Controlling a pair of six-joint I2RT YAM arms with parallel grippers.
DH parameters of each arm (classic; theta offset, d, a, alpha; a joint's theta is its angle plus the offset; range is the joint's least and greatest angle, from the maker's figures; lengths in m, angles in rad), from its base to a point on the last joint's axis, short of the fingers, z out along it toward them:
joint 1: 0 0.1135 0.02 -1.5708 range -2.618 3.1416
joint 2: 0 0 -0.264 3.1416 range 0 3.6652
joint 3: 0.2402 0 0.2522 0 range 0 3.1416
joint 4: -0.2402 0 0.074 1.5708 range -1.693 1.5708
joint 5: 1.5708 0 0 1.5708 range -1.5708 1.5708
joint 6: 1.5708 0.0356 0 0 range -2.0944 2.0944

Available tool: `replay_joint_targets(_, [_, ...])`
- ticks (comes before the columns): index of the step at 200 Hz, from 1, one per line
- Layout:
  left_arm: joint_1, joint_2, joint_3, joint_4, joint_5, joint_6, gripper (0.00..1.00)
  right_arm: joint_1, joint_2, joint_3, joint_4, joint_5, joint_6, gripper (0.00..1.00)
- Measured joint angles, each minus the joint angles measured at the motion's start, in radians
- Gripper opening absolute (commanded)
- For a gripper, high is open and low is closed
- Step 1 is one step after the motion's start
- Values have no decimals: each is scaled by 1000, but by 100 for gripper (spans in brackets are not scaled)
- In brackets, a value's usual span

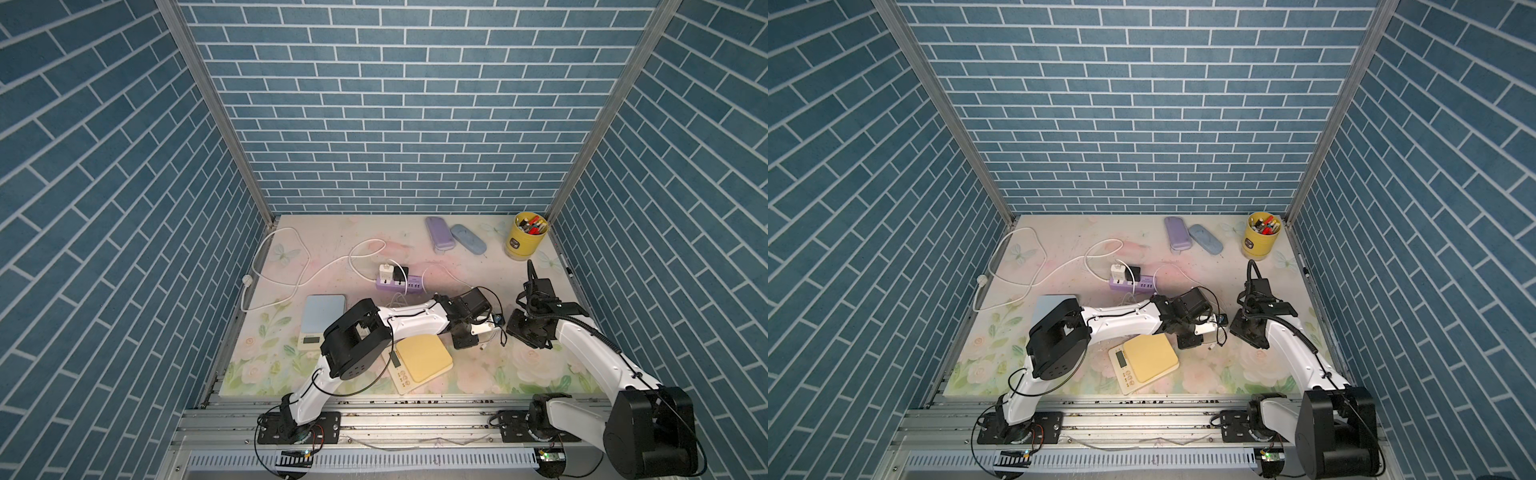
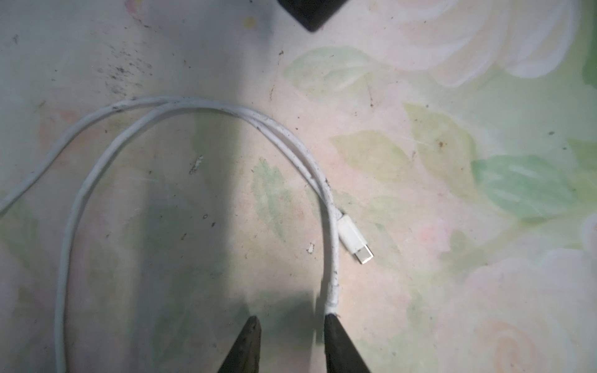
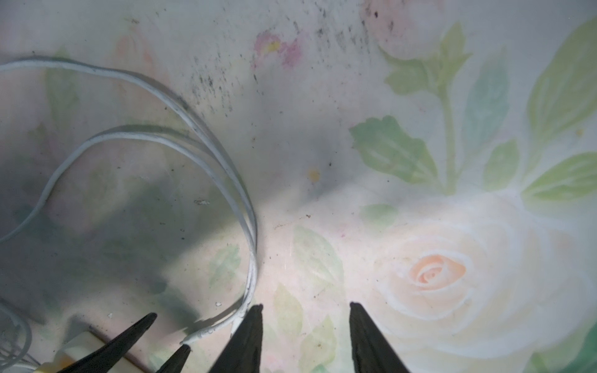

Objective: Charge the electronic scale
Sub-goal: Pick up the charging cable from the center of the board.

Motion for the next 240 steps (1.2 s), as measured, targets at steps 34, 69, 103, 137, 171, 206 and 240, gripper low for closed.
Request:
replay_joint_targets(34, [-4, 22, 16, -24, 5, 0, 31, -18, 17, 0, 15, -18, -18, 45])
replay_joint_targets(69, [-5, 31, 26, -35, 7, 1, 36, -34, 31, 1, 26, -31, -34, 45])
replay_joint_targets(103, [-5, 26, 24, -38, -5, -9, 43, -36, 50, 2, 41, -57, -34, 44])
replay_joint_targets(137, [-6, -37, -13, -39, -20, -35, 43, -36, 69, 2, 61, -82, -34, 44])
replay_joint_targets(171, [-13, -114, -55, -6, -17, -67, 37, -36, 84, 9, 72, -100, -34, 43])
replay_joint_targets(206, [-30, -80, -59, 20, 1, -94, 37, -36, 101, 24, 76, -112, -35, 43])
replay_joint_targets(240, [-34, -23, -60, 20, 8, -109, 25, -37, 118, 34, 77, -117, -35, 43])
